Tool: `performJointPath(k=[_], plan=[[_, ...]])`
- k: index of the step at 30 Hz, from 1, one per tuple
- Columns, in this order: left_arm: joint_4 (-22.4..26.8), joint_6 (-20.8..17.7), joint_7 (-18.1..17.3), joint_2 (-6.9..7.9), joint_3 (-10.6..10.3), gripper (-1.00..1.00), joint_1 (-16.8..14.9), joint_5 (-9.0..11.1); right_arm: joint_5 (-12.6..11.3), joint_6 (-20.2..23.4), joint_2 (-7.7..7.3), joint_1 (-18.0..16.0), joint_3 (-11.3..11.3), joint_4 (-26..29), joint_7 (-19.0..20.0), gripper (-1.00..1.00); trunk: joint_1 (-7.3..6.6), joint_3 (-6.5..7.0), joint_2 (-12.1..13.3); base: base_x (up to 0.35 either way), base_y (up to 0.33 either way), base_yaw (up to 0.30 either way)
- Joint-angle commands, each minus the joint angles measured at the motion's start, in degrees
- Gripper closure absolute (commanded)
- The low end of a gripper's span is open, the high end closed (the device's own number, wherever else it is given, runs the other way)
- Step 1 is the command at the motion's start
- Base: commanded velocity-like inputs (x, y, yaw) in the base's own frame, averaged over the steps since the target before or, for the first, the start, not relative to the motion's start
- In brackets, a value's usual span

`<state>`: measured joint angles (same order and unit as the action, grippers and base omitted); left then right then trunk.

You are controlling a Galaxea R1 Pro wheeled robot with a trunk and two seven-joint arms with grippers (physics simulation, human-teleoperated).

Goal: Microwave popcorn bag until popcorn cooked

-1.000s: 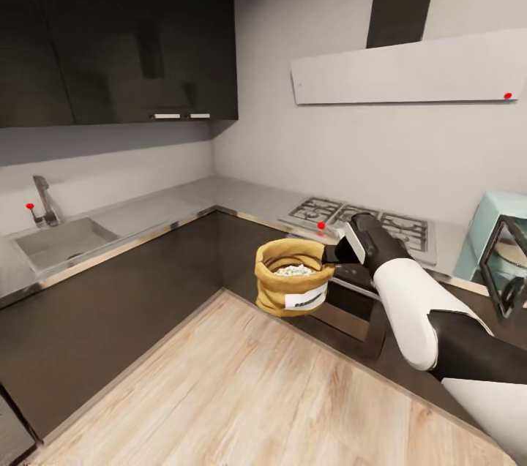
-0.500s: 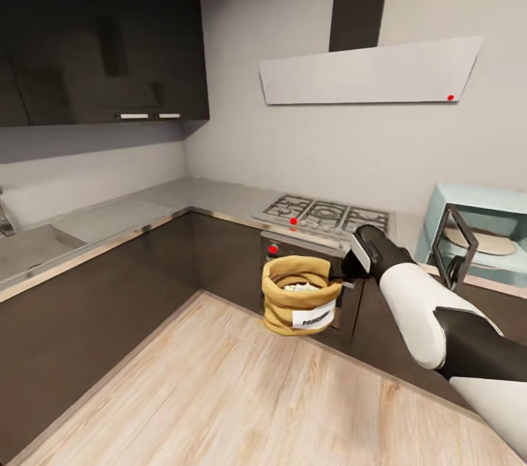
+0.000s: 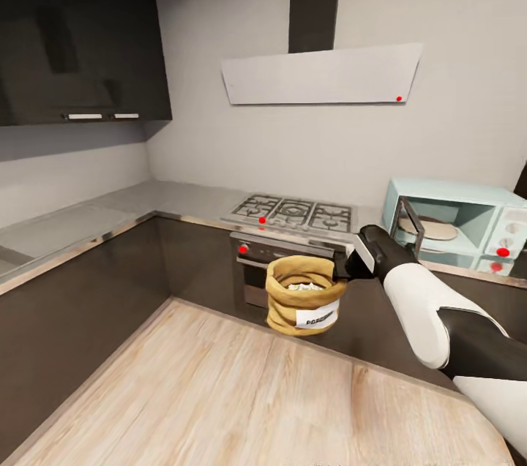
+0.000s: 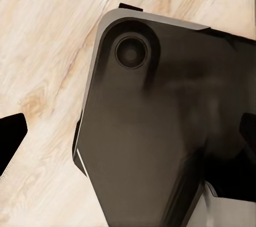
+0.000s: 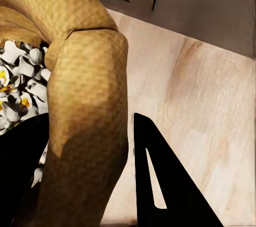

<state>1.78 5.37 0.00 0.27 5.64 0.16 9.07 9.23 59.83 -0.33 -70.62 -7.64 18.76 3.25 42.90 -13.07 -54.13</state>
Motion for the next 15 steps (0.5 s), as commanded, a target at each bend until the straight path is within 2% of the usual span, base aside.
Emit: performJointPath(k=[1,5,15], plan=[[0.1,0.1,0.0,-0.01,0.4,-1.0,0.0,0.0,0.6,0.2,0.06,0.0,-0.5,0.0,0.4,1.0,0.01,-0.07,0.0,0.0,0.0,-0.288],[0.1,0.1,0.0,-0.01,0.4,-1.0,0.0,0.0,0.5,0.2,0.06,0.0,-0.5,0.0,0.4,1.0,0.01,-0.07,0.0,-0.154,0.0,-0.181],[0.1,0.1,0.0,-0.01,0.3,-1.0,0.0,0.0,0.7,0.2,0.06,0.0,-0.5,0.0,1.1,1.0,0.01,-0.07,0.0,-0.328,0.0,-0.007]])
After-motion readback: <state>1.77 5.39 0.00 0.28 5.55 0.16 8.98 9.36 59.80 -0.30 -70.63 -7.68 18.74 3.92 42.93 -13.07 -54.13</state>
